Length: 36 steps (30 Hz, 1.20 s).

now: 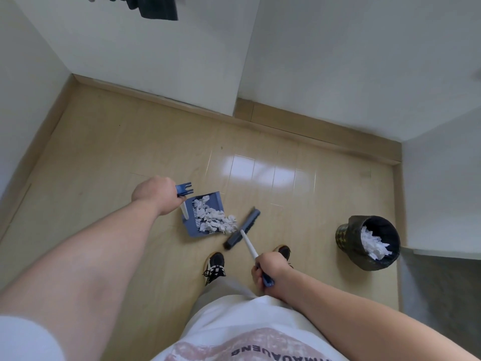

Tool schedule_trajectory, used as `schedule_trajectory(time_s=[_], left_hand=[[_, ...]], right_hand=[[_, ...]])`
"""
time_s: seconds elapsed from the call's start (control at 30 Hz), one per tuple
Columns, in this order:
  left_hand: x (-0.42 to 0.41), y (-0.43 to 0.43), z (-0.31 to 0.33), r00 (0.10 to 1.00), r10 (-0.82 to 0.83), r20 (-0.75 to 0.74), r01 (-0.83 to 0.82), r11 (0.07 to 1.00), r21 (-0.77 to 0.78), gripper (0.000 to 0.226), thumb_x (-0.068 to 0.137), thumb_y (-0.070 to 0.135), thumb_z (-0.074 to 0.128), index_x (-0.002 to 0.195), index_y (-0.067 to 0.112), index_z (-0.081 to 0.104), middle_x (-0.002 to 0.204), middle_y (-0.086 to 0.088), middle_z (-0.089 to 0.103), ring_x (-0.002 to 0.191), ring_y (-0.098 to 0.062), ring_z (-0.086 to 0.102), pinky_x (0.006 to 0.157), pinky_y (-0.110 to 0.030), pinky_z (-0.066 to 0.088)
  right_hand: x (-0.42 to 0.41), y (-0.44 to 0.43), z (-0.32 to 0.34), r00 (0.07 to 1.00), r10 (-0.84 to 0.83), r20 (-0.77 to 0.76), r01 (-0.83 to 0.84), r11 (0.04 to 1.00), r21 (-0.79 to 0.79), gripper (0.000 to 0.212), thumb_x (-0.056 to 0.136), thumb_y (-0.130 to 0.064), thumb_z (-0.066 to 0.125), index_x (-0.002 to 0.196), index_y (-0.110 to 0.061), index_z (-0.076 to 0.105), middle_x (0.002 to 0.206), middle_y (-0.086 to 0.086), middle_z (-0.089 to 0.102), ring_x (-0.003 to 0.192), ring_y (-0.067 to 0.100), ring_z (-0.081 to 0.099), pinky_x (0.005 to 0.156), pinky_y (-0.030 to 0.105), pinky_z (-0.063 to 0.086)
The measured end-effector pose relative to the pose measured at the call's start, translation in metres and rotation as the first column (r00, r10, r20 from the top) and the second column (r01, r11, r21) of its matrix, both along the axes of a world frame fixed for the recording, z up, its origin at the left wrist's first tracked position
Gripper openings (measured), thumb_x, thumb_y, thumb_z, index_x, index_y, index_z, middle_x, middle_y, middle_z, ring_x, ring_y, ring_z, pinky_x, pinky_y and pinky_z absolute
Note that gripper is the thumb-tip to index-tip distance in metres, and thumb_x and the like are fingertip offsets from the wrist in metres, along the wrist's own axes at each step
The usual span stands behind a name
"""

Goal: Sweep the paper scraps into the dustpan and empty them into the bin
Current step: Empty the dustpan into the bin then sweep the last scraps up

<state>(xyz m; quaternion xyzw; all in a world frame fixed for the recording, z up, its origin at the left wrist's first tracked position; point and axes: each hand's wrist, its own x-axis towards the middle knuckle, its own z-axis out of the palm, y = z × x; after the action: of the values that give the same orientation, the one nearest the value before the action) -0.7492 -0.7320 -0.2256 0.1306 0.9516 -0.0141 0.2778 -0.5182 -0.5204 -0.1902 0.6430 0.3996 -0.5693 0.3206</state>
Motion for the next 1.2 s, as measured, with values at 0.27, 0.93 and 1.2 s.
schedule_trajectory(time_s=[0.27, 0.93, 1.2], left_hand=[[0.004, -0.004, -0.002, 1.000, 0.008, -0.001, -0.008, 1.000, -0.002, 0.045, 0.087, 0.061, 0.059, 0.066, 0.022, 0.054, 0.074, 0.000, 0.061, 0.071, -0.026, 0.063, 0.057, -0.025, 0.045], [0.020, -0.014, 0.002, 0.998, 0.055, -0.012, -0.055, 0.998, -0.006, 0.043, 0.087, 0.060, 0.059, 0.069, 0.021, 0.059, 0.070, 0.000, 0.063, 0.065, -0.023, 0.063, 0.055, -0.025, 0.048], [0.037, -0.008, 0.008, 0.997, 0.076, 0.022, -0.076, 0.997, 0.009, 0.044, 0.087, 0.060, 0.060, 0.071, 0.020, 0.064, 0.068, 0.001, 0.065, 0.065, -0.023, 0.065, 0.055, -0.024, 0.045]], right_hand=[[-0.014, 0.002, 0.010, 0.958, 0.284, 0.048, -0.287, 0.956, 0.068, 0.024, 0.099, -0.004, 0.034, 0.078, -0.004, 0.046, 0.060, 0.006, 0.042, 0.039, 0.015, 0.034, 0.037, 0.020, 0.024], [-0.015, 0.032, 0.047, 0.771, 0.636, 0.022, -0.624, 0.749, 0.220, 0.028, 0.091, -0.009, 0.045, 0.113, 0.003, 0.058, 0.068, 0.006, 0.054, 0.038, 0.013, 0.041, 0.038, 0.015, 0.032], [-0.006, 0.038, 0.044, 0.827, 0.561, 0.036, -0.551, 0.795, 0.254, 0.026, 0.092, -0.004, 0.044, 0.111, 0.006, 0.058, 0.061, 0.007, 0.051, 0.030, 0.012, 0.036, 0.037, 0.017, 0.028]])
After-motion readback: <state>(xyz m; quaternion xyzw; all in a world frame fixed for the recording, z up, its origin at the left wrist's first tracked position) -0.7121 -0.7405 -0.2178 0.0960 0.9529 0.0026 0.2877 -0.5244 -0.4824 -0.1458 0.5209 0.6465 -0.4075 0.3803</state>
